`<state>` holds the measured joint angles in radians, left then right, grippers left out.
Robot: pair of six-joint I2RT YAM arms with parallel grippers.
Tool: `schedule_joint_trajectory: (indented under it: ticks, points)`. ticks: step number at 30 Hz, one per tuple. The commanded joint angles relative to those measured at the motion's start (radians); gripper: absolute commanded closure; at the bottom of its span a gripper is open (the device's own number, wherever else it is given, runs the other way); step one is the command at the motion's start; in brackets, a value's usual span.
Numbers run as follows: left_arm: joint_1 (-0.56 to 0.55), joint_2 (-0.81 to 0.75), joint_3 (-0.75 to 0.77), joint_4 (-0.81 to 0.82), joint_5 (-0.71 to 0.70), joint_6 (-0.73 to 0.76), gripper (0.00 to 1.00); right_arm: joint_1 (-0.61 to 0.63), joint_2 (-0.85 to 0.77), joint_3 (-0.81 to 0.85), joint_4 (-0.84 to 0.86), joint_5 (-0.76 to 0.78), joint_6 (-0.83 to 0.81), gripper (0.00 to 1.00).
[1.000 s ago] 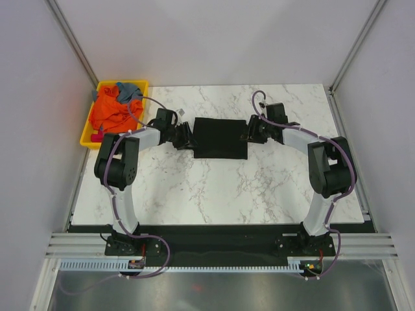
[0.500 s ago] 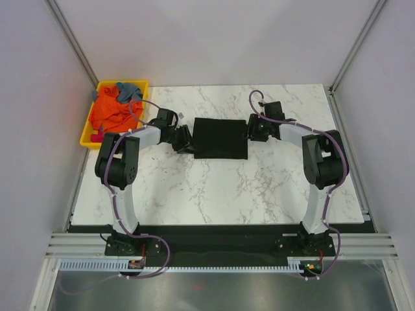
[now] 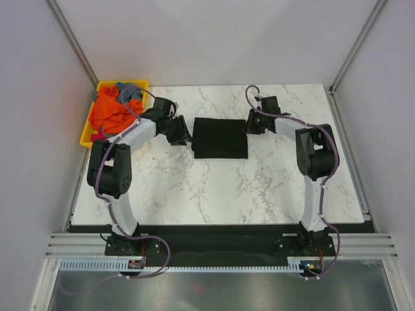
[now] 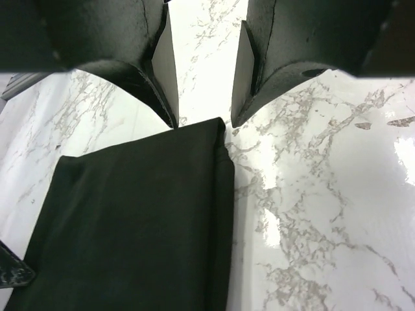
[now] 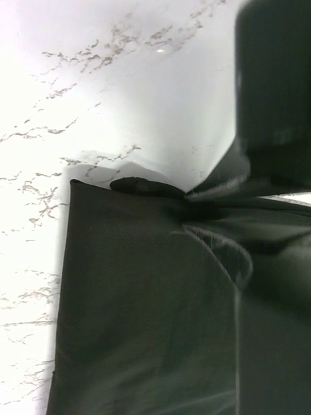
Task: Fold and stack the t-shirts
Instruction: Neatly place the folded tshirt to the corner
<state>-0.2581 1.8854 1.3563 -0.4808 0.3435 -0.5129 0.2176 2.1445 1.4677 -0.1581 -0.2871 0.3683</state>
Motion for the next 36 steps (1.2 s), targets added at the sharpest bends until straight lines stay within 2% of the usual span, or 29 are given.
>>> schedule_joint_trajectory:
  ticks: [1,2,3,5,11,18,25,32,36]
  points:
    - [-0.026,-0.054,0.033,-0.030,0.043,0.024,0.55,-0.003,0.046,0.043,0.003,-0.001,-0.015,0.77]
    - [-0.030,-0.068,0.033,-0.038,0.049,0.025,0.55,-0.003,0.052,0.048,0.002,0.011,-0.025,0.82]
    - [-0.038,-0.095,0.033,-0.042,0.055,0.025,0.55,-0.006,0.054,0.052,-0.001,0.014,-0.028,0.92]
    - [-0.044,-0.130,0.023,-0.050,0.071,0.027,0.55,-0.017,0.054,0.069,-0.011,0.022,-0.043,1.00]
    - [-0.082,-0.241,-0.062,-0.077,0.112,0.063,0.54,-0.072,0.060,0.154,-0.078,0.035,-0.089,1.00]
    - [-0.098,-0.315,-0.135,-0.084,0.183,0.094,0.54,-0.155,0.133,0.308,-0.208,0.144,-0.203,1.00]
    - [-0.104,-0.325,-0.132,-0.084,0.233,0.096,0.53,-0.274,0.271,0.586,-0.345,0.244,-0.273,1.00]
    - [-0.105,-0.312,-0.126,-0.084,0.261,0.097,0.53,-0.366,0.371,0.741,-0.362,0.354,-0.357,1.00]
    - [-0.105,-0.302,-0.115,-0.082,0.276,0.099,0.53,-0.391,0.443,0.894,-0.359,0.431,-0.410,1.00]
